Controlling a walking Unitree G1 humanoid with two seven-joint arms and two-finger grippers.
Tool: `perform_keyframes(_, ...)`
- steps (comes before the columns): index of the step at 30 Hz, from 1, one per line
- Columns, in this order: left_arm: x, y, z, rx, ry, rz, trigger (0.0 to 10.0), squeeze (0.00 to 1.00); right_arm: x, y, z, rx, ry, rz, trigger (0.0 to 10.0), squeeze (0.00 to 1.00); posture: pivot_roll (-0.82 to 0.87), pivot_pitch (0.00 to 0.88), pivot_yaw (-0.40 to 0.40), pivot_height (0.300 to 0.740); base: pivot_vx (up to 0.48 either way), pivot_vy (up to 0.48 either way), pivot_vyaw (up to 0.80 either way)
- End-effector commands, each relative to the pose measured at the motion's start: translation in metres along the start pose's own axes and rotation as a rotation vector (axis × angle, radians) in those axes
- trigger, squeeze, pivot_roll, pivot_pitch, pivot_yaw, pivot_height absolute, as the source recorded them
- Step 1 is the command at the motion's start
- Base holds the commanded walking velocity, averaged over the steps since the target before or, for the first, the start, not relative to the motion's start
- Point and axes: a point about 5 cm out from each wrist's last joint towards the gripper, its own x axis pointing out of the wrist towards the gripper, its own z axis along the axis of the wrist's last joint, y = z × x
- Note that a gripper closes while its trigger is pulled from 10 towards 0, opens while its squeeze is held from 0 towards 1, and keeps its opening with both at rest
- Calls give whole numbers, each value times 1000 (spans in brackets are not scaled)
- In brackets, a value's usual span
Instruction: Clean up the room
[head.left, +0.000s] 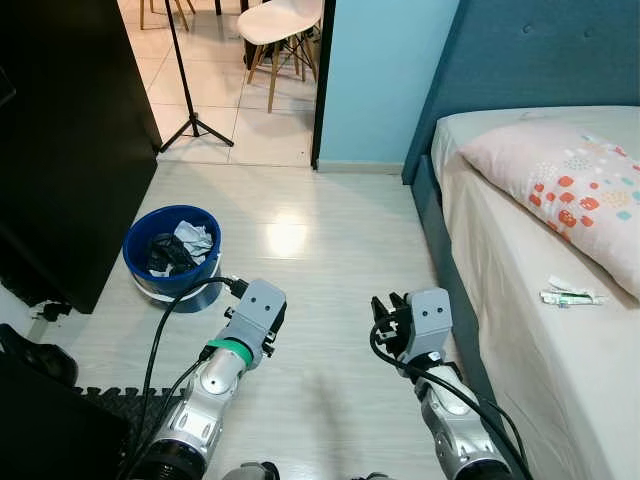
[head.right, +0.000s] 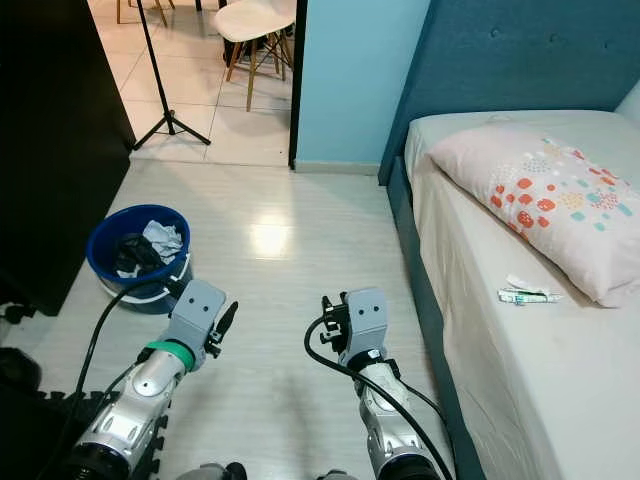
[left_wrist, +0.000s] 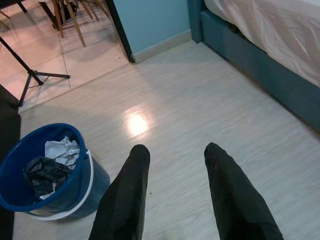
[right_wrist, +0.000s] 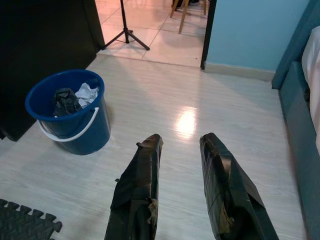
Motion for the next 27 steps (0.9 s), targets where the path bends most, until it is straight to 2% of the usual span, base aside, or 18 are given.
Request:
perform_keyframes(1, -1, -3, -2, -1, -1, -9, 10000, 0, -2, 0, -4, -3, 17, 0, 10000, 0, 19, 48, 22, 740, 0, 0, 0)
perform_keyframes(4, -2, -4, -1, 5, -11, -9, 10000, 0, -2, -1, -4, -1, 18, -1, 10000, 0, 19, 45, 21, 740, 0, 0, 0)
perform_keyframes(6, -1, -3, 1, 20, -24, -4, 10000, 0, -1, 0, -6, 35, 33, -2, 10000, 0, 17, 44, 22, 740, 465, 0, -784)
perform_keyframes(10, -1, -3, 1, 19, -24, -4, 10000, 0, -1, -1, -5, 6, 24, -2, 10000, 0, 16, 41, 22, 740, 464, 0, -764)
perform_keyframes(27, 0, -2, 1, 33, -25, 2, 10000, 0, 1, 1, -3, 1, 13, 8, 10000, 0, 19, 42, 24, 740, 465, 0, 0)
